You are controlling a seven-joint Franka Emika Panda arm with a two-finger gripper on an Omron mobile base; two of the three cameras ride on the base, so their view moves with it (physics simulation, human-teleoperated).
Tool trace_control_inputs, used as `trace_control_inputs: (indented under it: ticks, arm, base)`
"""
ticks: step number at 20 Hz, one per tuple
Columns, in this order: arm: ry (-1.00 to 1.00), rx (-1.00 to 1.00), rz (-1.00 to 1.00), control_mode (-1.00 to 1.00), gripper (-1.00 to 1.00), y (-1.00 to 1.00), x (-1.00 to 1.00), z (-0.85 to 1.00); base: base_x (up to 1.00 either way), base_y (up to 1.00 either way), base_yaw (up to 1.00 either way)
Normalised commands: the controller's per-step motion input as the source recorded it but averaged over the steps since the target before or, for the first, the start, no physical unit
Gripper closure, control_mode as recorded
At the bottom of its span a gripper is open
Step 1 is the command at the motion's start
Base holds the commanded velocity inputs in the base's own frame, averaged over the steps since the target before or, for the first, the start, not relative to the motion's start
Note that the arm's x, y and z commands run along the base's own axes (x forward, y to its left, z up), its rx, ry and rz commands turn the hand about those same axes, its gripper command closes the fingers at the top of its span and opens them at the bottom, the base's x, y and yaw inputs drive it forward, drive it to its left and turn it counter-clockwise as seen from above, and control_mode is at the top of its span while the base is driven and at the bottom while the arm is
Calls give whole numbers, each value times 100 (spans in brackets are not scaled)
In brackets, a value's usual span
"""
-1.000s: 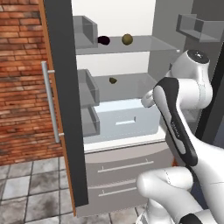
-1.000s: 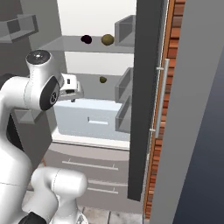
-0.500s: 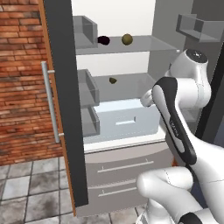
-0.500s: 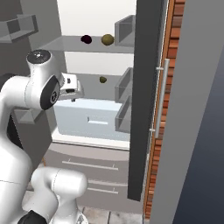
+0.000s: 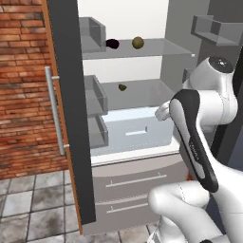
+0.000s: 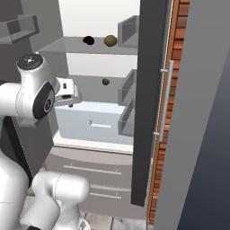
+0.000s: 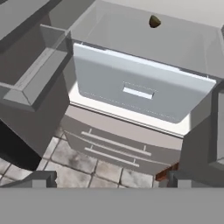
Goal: Place the potato in the correct fridge rack based on whether it is a fruit or vegetable. Finally, close the fridge door.
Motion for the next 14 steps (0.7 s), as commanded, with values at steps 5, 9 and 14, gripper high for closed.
trace_control_inputs:
  ticks: [5,9,14]
  arm:
    - [-2,-12,9,-100,-100,51,-55,-12]
    - [-10,-19,12,-100,-100,71,-61,-3]
    - [-9,-23,11,-100,-100,69,-66,0]
  base:
    - [0,0,0]
    - [0,0,0]
    - [0,0,0]
